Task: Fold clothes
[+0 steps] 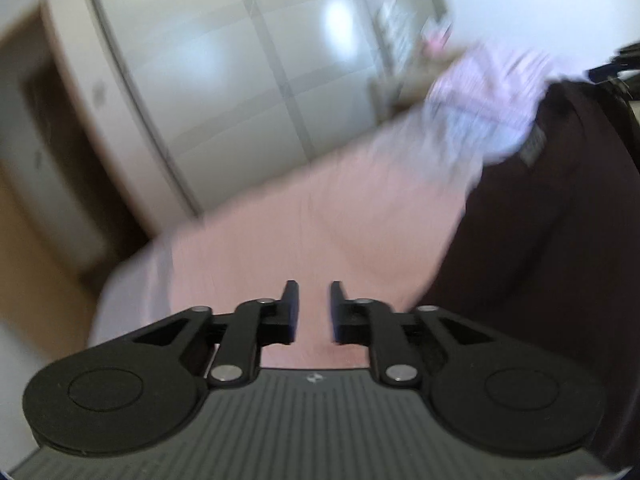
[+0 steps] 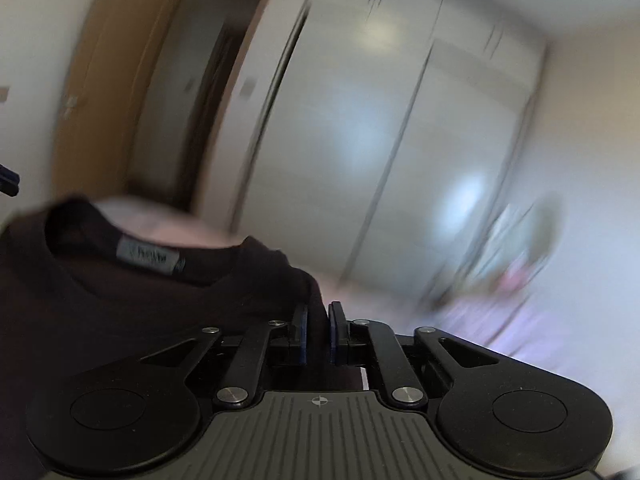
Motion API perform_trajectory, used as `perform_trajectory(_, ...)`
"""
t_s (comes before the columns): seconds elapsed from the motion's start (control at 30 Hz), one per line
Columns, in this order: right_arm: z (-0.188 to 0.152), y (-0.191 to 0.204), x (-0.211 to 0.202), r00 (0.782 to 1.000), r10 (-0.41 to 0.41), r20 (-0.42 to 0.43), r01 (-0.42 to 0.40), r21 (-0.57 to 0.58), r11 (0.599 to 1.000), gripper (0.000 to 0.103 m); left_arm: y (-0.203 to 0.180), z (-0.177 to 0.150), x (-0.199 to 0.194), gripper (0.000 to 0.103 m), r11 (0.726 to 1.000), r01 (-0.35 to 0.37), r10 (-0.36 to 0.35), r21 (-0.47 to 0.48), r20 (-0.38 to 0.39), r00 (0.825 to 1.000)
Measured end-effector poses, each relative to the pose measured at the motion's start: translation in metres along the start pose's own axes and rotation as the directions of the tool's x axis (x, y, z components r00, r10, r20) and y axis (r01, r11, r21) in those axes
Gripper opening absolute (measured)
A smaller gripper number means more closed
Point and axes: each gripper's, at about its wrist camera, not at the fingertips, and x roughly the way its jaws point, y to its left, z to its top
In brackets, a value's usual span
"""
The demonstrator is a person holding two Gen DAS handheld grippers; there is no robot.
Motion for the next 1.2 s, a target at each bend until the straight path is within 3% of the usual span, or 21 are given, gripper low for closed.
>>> perform_trajectory(0.07, -0.046, -0.002, 0.083, 0.992, -0.005, -0.122, 0.006, 0.005, 1.0, 0.073, -0.016, -0.029, 0.044, 0.016, 0.999, 0.005, -0.009, -0.045, -0.088, 0.996)
perform_trajectory(0.13, -0.089, -0.005, 0.111, 0.978, 0.049, -0.204, -0.037, 0.062, 0.997, 0.073, -0.035, -0.066, 0.07, 0.019, 0.996, 0.033, -0.047, -0.078, -0.18, 0.982)
perform_trajectory(0.2, -0.13, -0.009, 0.133, 0.955, 0.114, -0.275, -0.082, 0.128, 0.988, 0.073, -0.05, -0.101, 0.093, 0.026, 0.995, 0.059, -0.08, -0.085, -0.275, 0.958)
perform_trajectory(0.33, -0.214, -0.016, 0.176, 0.882, 0.252, -0.399, -0.152, 0.266, 0.952, 0.073, -0.064, -0.155, 0.114, 0.035, 0.989, 0.061, -0.111, -0.133, -0.417, 0.902)
perform_trajectory(0.43, -0.248, -0.018, 0.173, 0.836, 0.327, -0.44, -0.163, 0.37, 0.915, 0.073, -0.064, -0.176, 0.126, 0.041, 0.983, 0.065, -0.139, -0.172, -0.464, 0.875)
perform_trajectory(0.63, -0.276, 0.005, 0.143, 0.773, 0.385, -0.505, -0.181, 0.406, 0.896, 0.073, -0.063, -0.207, 0.149, 0.05, 0.969, 0.126, -0.22, -0.211, -0.511, 0.831)
perform_trajectory(0.7, -0.288, 0.015, 0.138, 0.766, 0.374, -0.523, -0.168, 0.399, 0.901, 0.073, -0.066, -0.217, 0.161, 0.046, 0.967, 0.146, -0.237, -0.209, -0.523, 0.819)
perform_trajectory(0.77, -0.296, 0.021, 0.138, 0.763, 0.363, -0.535, -0.146, 0.404, 0.903, 0.073, -0.069, -0.225, 0.167, 0.014, 0.955, 0.189, -0.283, -0.227, -0.523, 0.804)
perform_trajectory(0.8, -0.298, 0.023, 0.137, 0.763, 0.357, -0.539, -0.133, 0.41, 0.902, 0.073, -0.068, -0.227, 0.166, 0.002, 0.952, 0.206, -0.296, -0.225, -0.517, 0.804)
perform_trajectory(0.9, -0.302, 0.029, 0.131, 0.765, 0.339, -0.548, -0.103, 0.415, 0.904, 0.073, -0.044, -0.22, 0.148, 0.002, 0.969, 0.188, -0.241, -0.158, -0.466, 0.851)
perform_trajectory(1.0, -0.298, 0.034, 0.127, 0.778, 0.301, -0.552, -0.065, 0.406, 0.911, 0.073, 0.013, -0.215, 0.136, 0.002, 0.99, 0.076, -0.12, -0.117, -0.446, 0.887)
perform_trajectory(1.1, -0.29, 0.033, 0.122, 0.794, 0.251, -0.554, -0.01, 0.401, 0.916, 0.073, 0.069, -0.217, 0.136, 0.004, 0.995, -0.001, -0.043, -0.1, -0.441, 0.897)
perform_trajectory(1.2, -0.286, 0.031, 0.118, 0.799, 0.232, -0.554, 0.039, 0.434, 0.9, 0.073, 0.085, -0.215, 0.142, 0.009, 0.99, 0.058, -0.106, -0.126, -0.42, 0.902)
